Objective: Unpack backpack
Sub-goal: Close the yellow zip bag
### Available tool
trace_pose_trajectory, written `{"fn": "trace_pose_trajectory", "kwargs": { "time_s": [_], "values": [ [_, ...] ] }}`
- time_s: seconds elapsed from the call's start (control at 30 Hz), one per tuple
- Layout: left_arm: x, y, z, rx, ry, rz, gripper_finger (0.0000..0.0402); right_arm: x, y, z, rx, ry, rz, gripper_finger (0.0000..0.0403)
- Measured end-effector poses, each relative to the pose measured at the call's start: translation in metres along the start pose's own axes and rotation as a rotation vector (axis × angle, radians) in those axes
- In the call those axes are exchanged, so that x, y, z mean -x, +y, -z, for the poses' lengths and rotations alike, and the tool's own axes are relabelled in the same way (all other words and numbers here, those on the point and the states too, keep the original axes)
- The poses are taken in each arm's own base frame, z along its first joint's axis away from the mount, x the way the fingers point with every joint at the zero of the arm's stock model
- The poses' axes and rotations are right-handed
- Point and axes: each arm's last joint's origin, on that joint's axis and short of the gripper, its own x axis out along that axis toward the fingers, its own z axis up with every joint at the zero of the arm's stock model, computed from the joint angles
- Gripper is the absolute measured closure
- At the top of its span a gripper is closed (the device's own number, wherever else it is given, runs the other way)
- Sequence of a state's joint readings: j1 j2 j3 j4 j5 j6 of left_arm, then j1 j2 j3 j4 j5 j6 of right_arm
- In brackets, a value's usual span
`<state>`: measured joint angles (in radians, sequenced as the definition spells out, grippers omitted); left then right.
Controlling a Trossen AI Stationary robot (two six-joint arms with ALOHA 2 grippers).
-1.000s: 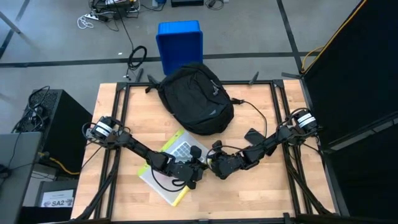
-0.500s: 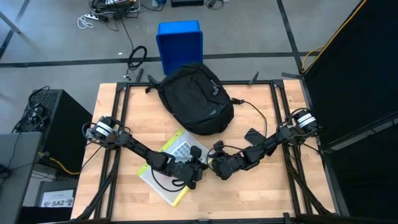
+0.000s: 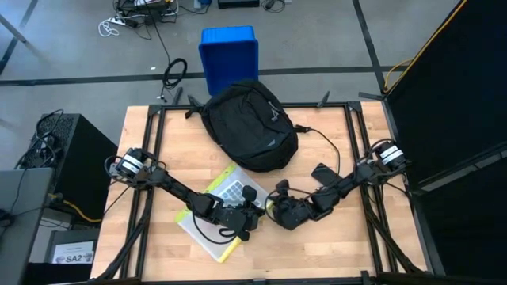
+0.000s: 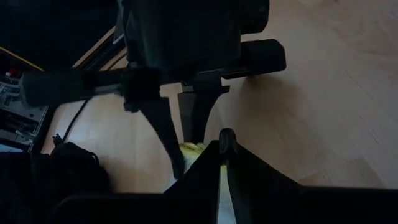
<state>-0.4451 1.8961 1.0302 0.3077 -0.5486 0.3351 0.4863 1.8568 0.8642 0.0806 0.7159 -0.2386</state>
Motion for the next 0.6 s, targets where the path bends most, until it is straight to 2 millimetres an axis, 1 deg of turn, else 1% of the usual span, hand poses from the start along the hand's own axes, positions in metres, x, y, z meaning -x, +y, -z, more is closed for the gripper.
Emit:
{"fn": "trace_pose_trajectory", "kwargs": {
  "time_s": [0.27, 0.4, 0.53, 0.6],
  "values": [
    [0.003, 0.002, -0.001, -0.007, 0.016, -0.017, 0.0402, 0.000, -0.001, 0.003, -0.019, 0.030, 0.018, 0.0399],
    [0.016, 0.005, -0.007, -0.022, 0.035, -0.059, 0.0401, 0.000, -0.001, 0.003, -0.030, 0.040, 0.023, 0.0400],
    [0.028, 0.007, -0.013, -0.028, 0.062, -0.056, 0.0401, 0.000, -0.001, 0.004, -0.030, 0.044, 0.023, 0.0400],
    [0.036, 0.007, -0.020, -0.012, 0.055, -0.045, 0.0401, 0.000, -0.001, 0.007, -0.030, 0.062, 0.020, 0.0400]
  ]
}}
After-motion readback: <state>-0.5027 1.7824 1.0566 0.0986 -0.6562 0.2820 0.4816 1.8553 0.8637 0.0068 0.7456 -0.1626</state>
